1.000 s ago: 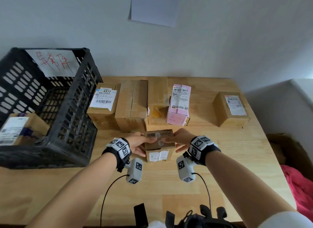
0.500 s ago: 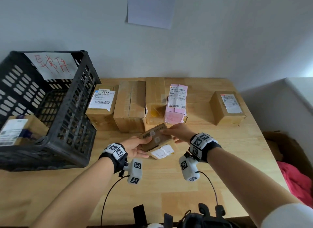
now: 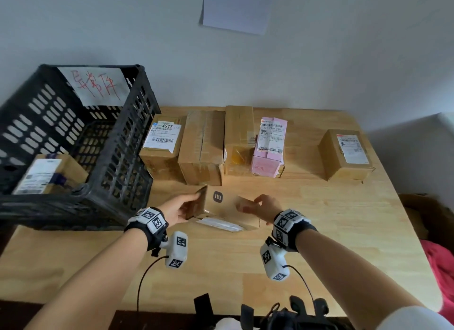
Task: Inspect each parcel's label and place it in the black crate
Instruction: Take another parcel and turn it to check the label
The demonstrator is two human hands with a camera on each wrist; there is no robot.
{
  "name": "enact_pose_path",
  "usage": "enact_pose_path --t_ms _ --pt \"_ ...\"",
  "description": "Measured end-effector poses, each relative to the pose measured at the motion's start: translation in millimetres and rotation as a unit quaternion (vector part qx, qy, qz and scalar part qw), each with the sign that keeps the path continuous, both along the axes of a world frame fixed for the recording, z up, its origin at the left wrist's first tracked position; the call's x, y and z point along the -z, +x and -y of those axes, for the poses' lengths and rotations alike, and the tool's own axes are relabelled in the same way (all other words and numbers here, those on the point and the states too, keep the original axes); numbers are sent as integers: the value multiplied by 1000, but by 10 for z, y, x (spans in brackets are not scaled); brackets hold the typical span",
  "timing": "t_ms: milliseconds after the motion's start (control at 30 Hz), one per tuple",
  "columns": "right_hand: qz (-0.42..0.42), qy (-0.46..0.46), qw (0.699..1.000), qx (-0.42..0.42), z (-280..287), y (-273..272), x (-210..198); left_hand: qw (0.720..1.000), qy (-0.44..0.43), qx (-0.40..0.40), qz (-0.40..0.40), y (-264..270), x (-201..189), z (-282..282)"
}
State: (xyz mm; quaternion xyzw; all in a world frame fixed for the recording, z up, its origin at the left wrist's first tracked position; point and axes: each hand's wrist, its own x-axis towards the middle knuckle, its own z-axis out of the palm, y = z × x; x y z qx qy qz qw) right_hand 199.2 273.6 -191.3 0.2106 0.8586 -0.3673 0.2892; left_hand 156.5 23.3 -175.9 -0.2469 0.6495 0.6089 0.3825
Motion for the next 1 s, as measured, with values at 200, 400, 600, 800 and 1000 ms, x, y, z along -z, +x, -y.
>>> enact_pose_path --t_ms 200,400,600,800,1000 --pt "72 -33 997 12 61 -72 113 996 -59 56 28 17 37 -88" --pt "85 -62 994 26 110 -126 209 988 -105 109 32 -69 110 -151" --pt "85 -34 995 27 109 -175 237 991 -90 100 28 -40 309 -84" --pt "105 -5 994 -12 78 -279 317 986 -122 106 37 -107 389 -84" --pt "114 14 993 -27 59 -335 379 982 -138 128 38 -154 425 -89"
